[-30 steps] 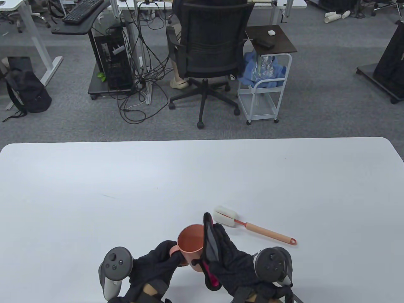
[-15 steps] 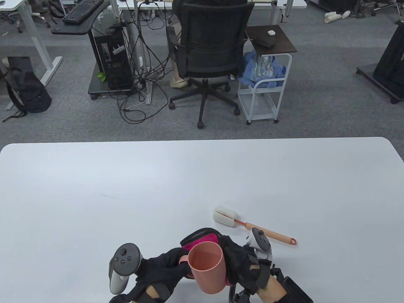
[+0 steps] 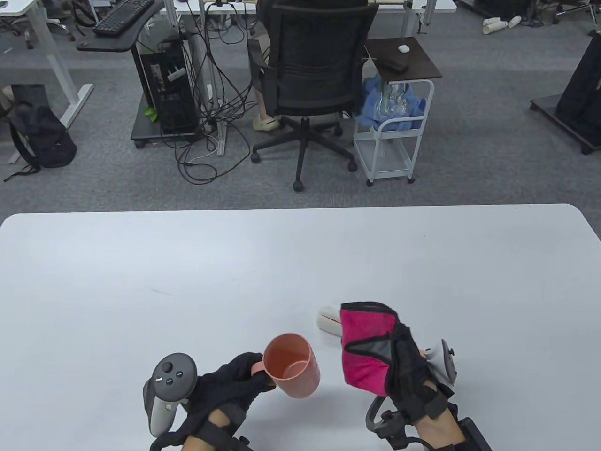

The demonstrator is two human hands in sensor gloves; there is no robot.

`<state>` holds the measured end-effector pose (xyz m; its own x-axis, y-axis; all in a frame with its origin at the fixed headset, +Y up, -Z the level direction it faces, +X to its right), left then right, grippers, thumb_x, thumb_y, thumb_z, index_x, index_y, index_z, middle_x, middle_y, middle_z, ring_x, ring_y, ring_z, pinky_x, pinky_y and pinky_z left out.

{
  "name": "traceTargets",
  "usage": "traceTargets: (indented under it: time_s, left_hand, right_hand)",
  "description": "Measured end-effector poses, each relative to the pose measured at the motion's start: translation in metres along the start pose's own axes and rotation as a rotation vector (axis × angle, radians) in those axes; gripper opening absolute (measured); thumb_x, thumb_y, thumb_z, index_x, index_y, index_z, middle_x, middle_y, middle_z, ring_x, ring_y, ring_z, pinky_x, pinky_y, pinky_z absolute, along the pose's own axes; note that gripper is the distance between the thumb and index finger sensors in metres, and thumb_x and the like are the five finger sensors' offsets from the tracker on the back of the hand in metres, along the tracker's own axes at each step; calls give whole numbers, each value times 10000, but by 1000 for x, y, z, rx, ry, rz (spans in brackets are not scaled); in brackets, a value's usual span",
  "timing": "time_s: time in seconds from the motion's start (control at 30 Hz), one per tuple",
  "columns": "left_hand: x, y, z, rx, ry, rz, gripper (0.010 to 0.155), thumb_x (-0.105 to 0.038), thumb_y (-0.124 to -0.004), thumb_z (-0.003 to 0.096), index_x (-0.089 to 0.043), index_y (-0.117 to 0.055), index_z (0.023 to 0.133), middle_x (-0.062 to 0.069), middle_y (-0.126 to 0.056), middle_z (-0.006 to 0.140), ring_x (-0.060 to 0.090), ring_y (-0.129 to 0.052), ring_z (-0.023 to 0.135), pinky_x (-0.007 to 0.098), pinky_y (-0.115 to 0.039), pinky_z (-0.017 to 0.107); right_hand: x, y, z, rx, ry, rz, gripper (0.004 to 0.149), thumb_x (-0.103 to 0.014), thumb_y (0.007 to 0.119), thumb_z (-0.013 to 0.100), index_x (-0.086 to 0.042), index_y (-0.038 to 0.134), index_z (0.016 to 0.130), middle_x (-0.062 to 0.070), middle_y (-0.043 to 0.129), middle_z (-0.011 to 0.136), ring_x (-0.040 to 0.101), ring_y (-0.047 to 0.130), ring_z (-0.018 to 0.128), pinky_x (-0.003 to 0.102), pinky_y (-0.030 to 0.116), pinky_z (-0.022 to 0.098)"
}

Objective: Brush the water cup with the cup brush

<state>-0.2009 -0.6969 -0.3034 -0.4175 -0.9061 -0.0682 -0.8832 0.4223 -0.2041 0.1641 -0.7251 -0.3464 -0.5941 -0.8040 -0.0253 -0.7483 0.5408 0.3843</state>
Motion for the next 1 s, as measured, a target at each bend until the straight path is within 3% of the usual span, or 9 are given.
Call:
traceTargets:
  time_s: [0.17,0.4,1.0]
  left_hand:
    - [7,18,12,-36,154,183,392,-365,-902,380,-352,-836,767,-29,-863,866,197,-1117,674,403,-831,686]
    - [60,22,25,-46,349,136,393,-364,-898,387,-357,-825,773,-38,-842,885,189,-1096,706,393,-809,711]
    - [91,10,34,-22,527,254,382,-368,-889,398,-393,-791,766,-89,-789,927,137,-1055,777,346,-786,754]
  right_hand:
    - [-16,-19,-1,68,-64,64,609,-639,492,596,-279,511,1087,127,661,1097,373,724,977,513,638,693]
    - [-14,-22,-2,83,-53,57,613,-642,486,600,-276,500,1091,131,653,1101,374,720,980,512,636,694]
    - [-11,-1,-3,14,-39,117,616,-643,491,597,-277,497,1091,129,651,1100,373,719,980,513,633,696]
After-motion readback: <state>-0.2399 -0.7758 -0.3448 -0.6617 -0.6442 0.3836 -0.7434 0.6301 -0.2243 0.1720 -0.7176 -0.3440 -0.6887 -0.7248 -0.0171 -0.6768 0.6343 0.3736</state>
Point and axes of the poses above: the tracker on the back of each hand, its own x axis roughly to the little-finger side, its own z axis roughly from the wrist to the fingertips, y = z × x, the point moved 2 cm from there along z, roughly from the wrist to the fingertips
